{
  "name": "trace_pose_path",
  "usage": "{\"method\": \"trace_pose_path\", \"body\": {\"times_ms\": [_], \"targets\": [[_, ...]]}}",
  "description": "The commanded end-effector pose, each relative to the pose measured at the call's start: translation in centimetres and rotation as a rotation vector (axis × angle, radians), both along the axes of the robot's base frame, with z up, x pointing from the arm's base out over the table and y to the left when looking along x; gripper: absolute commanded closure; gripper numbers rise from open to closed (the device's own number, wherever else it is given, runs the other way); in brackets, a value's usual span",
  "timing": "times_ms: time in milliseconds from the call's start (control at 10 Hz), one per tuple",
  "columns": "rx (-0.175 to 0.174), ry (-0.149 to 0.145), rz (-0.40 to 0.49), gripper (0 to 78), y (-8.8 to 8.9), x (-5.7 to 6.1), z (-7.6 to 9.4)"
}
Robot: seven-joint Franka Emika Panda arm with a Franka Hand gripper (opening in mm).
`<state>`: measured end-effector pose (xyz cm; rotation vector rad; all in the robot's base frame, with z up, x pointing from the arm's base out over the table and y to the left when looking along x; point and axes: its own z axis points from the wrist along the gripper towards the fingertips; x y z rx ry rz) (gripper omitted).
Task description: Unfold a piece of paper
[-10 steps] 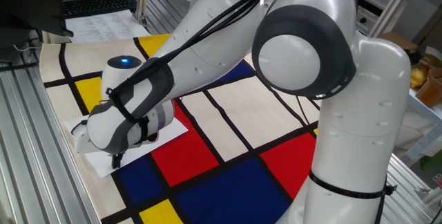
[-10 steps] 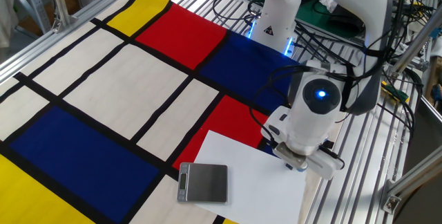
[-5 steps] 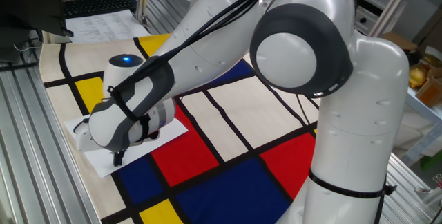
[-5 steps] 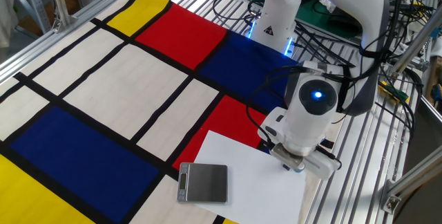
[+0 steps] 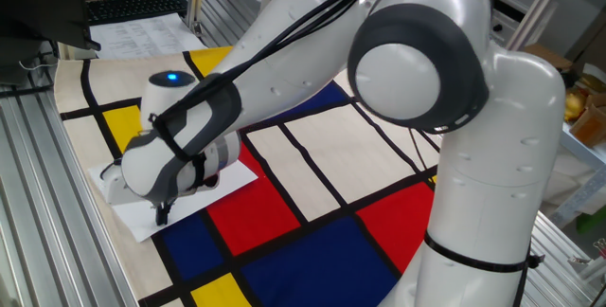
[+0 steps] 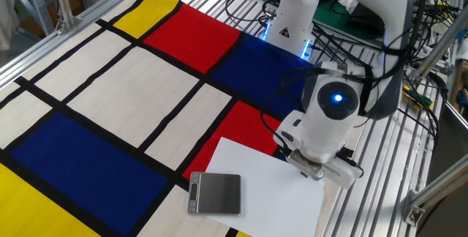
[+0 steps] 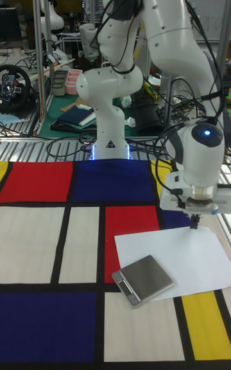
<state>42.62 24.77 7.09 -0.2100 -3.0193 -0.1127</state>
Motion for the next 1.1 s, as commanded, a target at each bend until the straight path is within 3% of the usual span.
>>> {"method": "trace_pose_path", "body": {"times_ms": [100, 700, 1100], "targets": [[-0.005, 0.038, 0.001, 76.4, -0.6, 0.7, 3.6], [-0.008, 0.044, 0.017, 76.4, -1.2, 2.2, 4.7], [-0.048, 0.040, 0.036, 76.4, -1.9, 3.6, 5.7]]}}
